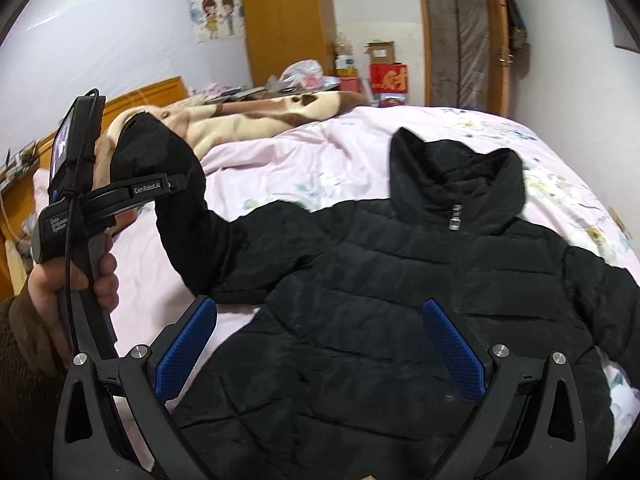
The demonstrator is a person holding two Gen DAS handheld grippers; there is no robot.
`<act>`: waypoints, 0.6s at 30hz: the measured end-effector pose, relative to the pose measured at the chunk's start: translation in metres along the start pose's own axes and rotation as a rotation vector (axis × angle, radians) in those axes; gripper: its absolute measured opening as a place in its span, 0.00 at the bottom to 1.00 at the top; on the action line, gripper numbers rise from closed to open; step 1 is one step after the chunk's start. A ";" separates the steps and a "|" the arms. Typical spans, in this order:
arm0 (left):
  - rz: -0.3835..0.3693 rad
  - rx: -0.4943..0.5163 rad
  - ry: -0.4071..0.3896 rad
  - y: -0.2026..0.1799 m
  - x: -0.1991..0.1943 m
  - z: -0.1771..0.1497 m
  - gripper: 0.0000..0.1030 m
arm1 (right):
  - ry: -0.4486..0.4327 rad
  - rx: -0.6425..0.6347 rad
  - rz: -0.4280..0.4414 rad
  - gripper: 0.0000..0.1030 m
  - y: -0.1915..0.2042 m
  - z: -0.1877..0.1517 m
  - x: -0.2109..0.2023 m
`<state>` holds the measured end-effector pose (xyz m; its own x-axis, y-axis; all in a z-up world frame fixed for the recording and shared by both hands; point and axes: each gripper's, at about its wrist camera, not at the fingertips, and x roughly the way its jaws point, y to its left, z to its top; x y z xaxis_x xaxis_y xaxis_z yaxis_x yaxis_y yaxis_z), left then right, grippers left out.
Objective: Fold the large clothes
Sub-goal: 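Lift the sleeve with the left gripper and fold it across the jacket body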
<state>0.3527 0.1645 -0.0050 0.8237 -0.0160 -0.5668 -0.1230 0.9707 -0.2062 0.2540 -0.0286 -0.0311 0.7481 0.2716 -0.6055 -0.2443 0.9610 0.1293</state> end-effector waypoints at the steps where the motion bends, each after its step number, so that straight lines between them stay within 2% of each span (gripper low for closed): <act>1: -0.012 0.014 0.006 -0.010 -0.001 0.000 0.16 | -0.004 0.008 -0.008 0.99 -0.005 0.000 -0.002; 11: -0.148 0.121 0.033 -0.121 0.003 -0.025 0.16 | -0.034 0.097 -0.150 0.99 -0.079 -0.002 -0.023; 18: -0.229 0.169 0.107 -0.183 0.022 -0.055 0.16 | -0.027 0.167 -0.246 0.99 -0.134 -0.013 -0.036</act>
<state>0.3630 -0.0261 -0.0234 0.7555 -0.2558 -0.6032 0.1607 0.9648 -0.2080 0.2516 -0.1678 -0.0370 0.7890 0.0283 -0.6138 0.0497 0.9927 0.1096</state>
